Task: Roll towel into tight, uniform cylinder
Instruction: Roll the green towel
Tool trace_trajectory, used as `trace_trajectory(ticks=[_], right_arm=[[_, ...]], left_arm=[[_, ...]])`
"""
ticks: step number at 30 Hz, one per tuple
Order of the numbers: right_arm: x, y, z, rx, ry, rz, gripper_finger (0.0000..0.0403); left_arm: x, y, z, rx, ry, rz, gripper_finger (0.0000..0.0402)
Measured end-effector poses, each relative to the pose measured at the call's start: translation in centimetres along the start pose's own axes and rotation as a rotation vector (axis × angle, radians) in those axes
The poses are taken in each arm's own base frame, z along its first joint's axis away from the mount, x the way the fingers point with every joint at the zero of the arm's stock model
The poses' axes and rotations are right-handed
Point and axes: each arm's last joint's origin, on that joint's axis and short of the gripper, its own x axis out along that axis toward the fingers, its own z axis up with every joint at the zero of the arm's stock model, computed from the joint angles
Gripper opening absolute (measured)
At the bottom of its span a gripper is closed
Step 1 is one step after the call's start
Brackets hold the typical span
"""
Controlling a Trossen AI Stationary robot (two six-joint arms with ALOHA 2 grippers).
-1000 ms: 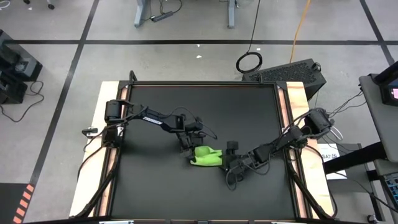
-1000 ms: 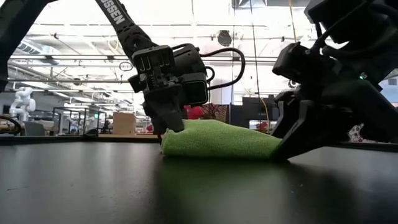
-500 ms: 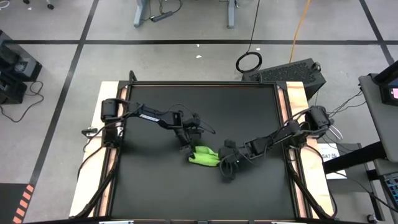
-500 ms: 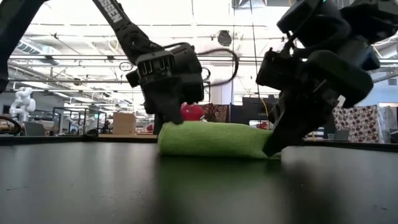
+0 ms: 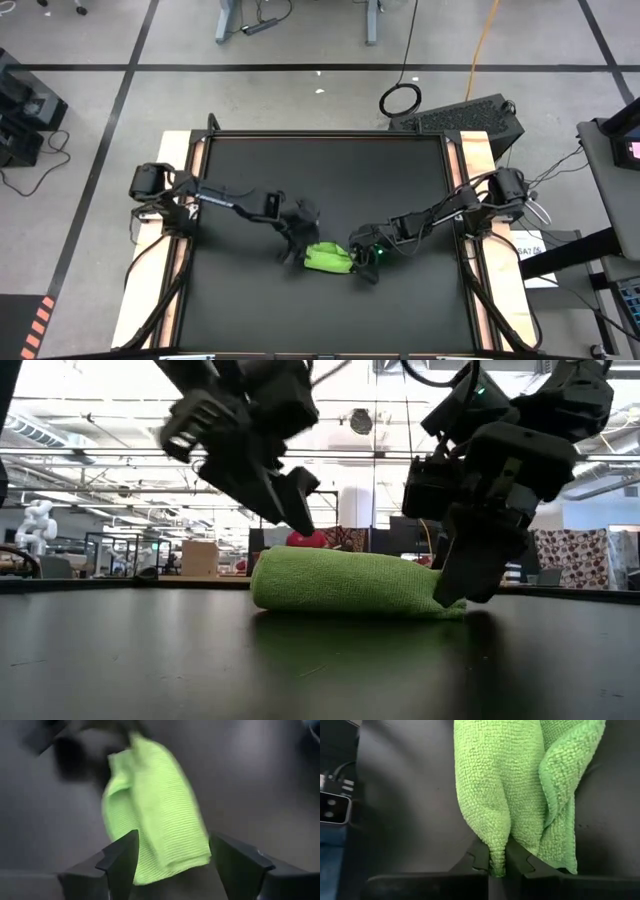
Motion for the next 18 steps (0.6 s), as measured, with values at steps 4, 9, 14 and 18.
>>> trace_trajectory(ticks=[4, 9, 14, 18], right_arm=[[-0.3, -0.7, 0.4, 0.058, 0.02, 0.04, 0.0009], [-0.6, -1.4, 0.9, 0.094, 0.03, 0.073, 0.0009], [-0.7, -1.8, 1.1, 0.11, 0.033, 0.085, 0.0009], [-0.8, -2.0, 1.3, 0.13, 0.027, 0.085, 0.0009]], left_arm=[[1.1, -2.7, 0.6, 0.153, 0.028, 0.05, 0.0238], [2.1, -4.4, 0.1, 0.233, 0.058, 0.174, 0.0237], [3.4, -4.6, -2.0, 0.224, 0.084, 0.195, 0.0237], [4.5, -4.7, -3.1, 0.181, 0.094, 0.13, 0.0237]])
